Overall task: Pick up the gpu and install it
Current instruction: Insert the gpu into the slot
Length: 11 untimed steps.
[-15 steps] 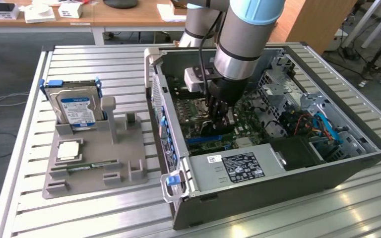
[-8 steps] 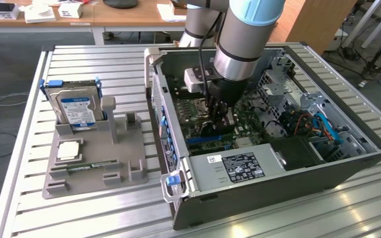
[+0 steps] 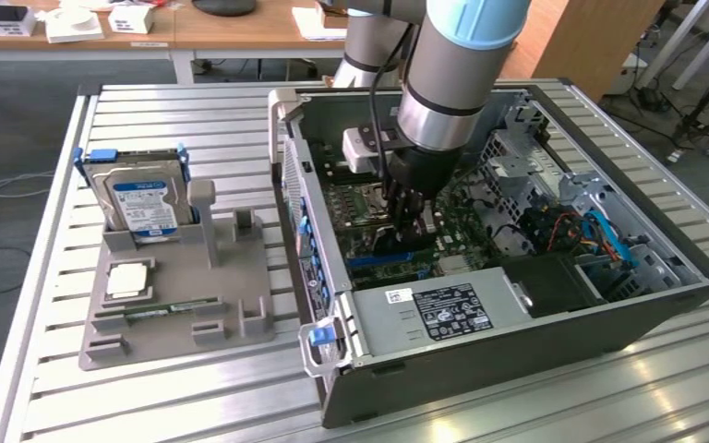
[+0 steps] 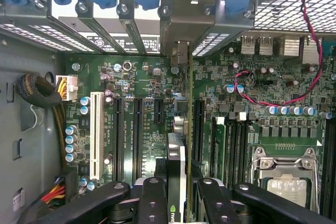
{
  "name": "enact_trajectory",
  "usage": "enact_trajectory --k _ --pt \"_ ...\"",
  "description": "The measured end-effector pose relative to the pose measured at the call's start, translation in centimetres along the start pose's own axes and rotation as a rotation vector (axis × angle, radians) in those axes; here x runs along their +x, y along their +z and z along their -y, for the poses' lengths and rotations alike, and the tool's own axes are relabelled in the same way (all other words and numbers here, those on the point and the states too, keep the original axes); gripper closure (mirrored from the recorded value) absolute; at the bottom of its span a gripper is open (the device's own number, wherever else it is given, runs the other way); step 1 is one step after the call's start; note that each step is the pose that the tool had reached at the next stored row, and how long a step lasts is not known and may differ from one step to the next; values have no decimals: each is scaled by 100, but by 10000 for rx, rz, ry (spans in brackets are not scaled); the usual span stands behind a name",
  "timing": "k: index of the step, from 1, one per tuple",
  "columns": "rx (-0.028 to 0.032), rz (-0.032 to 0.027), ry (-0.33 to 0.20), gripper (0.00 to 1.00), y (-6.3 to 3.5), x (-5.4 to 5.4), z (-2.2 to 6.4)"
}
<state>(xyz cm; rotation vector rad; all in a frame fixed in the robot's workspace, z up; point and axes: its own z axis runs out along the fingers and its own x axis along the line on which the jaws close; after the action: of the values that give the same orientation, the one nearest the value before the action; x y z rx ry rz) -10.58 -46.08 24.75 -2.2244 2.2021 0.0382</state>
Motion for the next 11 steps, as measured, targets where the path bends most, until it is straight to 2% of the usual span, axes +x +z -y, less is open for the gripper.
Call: enact_trajectory --k 11 --pt "1 3 0 73 1 4 0"
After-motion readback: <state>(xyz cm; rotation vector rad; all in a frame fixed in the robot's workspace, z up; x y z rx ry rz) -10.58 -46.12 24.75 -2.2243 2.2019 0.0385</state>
